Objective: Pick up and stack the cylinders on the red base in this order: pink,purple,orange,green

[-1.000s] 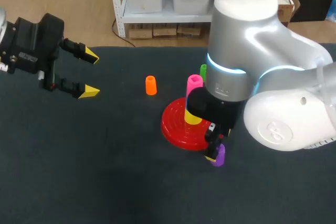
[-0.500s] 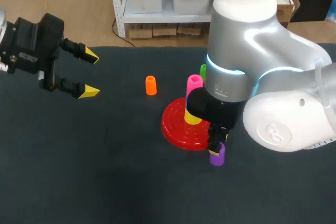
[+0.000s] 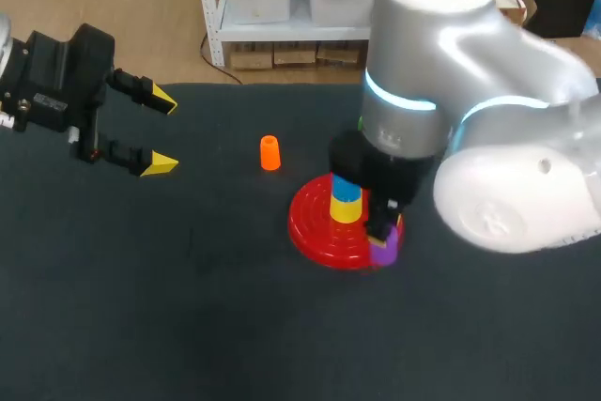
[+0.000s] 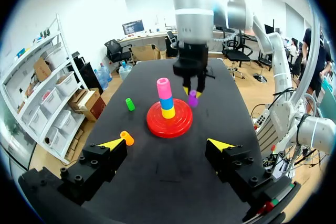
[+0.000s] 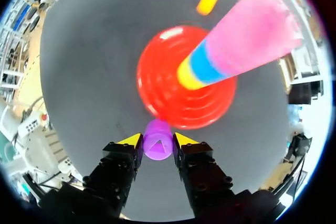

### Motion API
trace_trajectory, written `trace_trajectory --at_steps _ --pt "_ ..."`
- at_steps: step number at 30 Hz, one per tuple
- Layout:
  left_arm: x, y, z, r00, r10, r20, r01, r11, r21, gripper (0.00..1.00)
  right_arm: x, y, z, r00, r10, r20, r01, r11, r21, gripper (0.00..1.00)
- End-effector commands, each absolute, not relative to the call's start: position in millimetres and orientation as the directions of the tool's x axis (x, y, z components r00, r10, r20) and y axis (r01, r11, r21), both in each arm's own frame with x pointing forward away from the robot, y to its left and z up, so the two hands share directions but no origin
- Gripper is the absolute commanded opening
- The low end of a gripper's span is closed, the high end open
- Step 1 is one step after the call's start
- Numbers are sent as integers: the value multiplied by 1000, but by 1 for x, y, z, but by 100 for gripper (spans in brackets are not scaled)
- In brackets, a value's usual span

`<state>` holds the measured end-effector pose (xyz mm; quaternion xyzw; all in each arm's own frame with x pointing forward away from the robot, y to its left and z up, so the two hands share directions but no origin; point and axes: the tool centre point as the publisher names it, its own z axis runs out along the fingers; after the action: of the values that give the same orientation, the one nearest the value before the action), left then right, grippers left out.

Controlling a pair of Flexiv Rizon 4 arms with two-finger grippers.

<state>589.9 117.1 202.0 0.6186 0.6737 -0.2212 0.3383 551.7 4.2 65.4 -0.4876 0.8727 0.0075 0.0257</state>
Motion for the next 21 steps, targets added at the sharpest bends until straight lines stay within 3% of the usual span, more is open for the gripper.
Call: trace_trajectory --at_steps 1,10,21 --pt "590 118 201 -3 682 -731 983 136 123 100 556 -12 131 -544 -831 -116 -831 553 -64 0" --pt "590 118 201 -3 682 -731 983 136 123 100 597 6 211 -463 -866 -190 -864 488 -122 0" --pt "590 118 201 -3 682 -731 983 136 123 100 616 42 221 -352 -924 -148 -926 367 -91 0"
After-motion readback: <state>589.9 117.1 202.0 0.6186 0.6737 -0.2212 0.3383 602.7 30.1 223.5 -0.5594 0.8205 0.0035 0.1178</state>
